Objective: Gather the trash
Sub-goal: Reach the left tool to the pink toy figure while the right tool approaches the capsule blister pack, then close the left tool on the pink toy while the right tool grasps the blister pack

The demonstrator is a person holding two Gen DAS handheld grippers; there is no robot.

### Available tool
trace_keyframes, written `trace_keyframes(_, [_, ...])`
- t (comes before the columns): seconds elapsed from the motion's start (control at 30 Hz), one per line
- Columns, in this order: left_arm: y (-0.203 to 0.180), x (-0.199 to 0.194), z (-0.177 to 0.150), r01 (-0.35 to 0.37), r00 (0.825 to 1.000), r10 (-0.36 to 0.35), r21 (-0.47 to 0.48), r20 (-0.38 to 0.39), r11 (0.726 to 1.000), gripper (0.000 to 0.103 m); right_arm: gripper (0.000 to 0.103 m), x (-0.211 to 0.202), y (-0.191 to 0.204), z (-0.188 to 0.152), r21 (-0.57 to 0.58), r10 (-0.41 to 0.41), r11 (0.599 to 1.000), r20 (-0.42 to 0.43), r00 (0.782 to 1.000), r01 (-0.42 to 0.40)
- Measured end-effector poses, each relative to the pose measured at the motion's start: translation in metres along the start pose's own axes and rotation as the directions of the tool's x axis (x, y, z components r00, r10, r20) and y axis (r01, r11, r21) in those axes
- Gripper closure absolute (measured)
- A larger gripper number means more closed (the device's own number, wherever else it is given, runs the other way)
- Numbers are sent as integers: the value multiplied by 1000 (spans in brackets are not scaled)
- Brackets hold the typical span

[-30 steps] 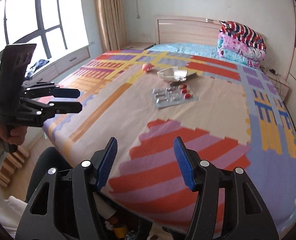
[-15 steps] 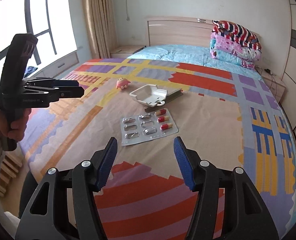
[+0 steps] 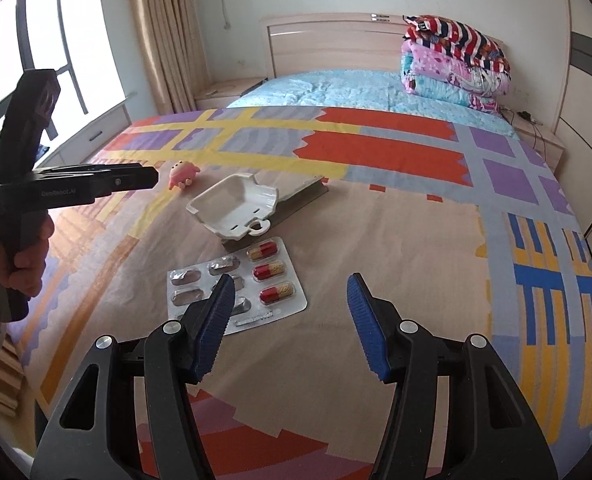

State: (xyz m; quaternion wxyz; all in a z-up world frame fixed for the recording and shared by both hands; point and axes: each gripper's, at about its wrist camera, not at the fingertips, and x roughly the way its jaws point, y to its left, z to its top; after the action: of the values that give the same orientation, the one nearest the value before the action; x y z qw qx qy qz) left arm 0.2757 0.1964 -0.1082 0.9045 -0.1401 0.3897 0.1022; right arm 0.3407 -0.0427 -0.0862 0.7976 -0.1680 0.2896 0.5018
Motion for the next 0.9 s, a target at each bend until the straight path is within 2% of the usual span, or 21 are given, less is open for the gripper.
trace_keyframes(0.13, [8, 14, -1, 3, 1000, -3, -39, -10, 999, 53, 45, 10, 0, 0, -11, 0, 1000, -28, 1000, 0])
trace_keyframes(0.23, [12, 22, -1, -10, 1000, 9, -50, -18, 999, 53, 55, 12, 3, 0, -24, 6, 1000, -45, 999, -7])
trace_keyframes(0.33, [14, 25, 2, -16, 1000, 16, -60, -9, 998, 53, 56, 13, 3, 0, -24, 2, 1000, -56, 998, -3])
trace_keyframes(0.5, [12, 30, 8, -13, 1000, 13, -60, -6, 998, 53, 63, 13, 4, -1, -31, -10, 999, -58, 998, 8])
trace_keyframes(0.63, [11, 34, 13, -12, 1000, 12, -68, 0, 998, 53, 74, 13, 7, -1, -47, -28, 999, -60, 998, 25])
trace_keyframes(0.7, [9, 35, 13, -5, 1000, 5, -65, -5, 998, 58, 74, 13, 10, -2, -62, -32, 998, -60, 998, 28])
trace_keyframes(0.8, [5, 36, 13, -7, 1000, 6, -51, -16, 999, 73, 75, 12, 16, -3, -97, -36, 995, -59, 998, 30])
trace_keyframes(0.9, [6, 34, 10, -4, 1000, 3, -63, -15, 998, 76, 75, 8, 21, -4, -118, -53, 992, -46, 998, 47])
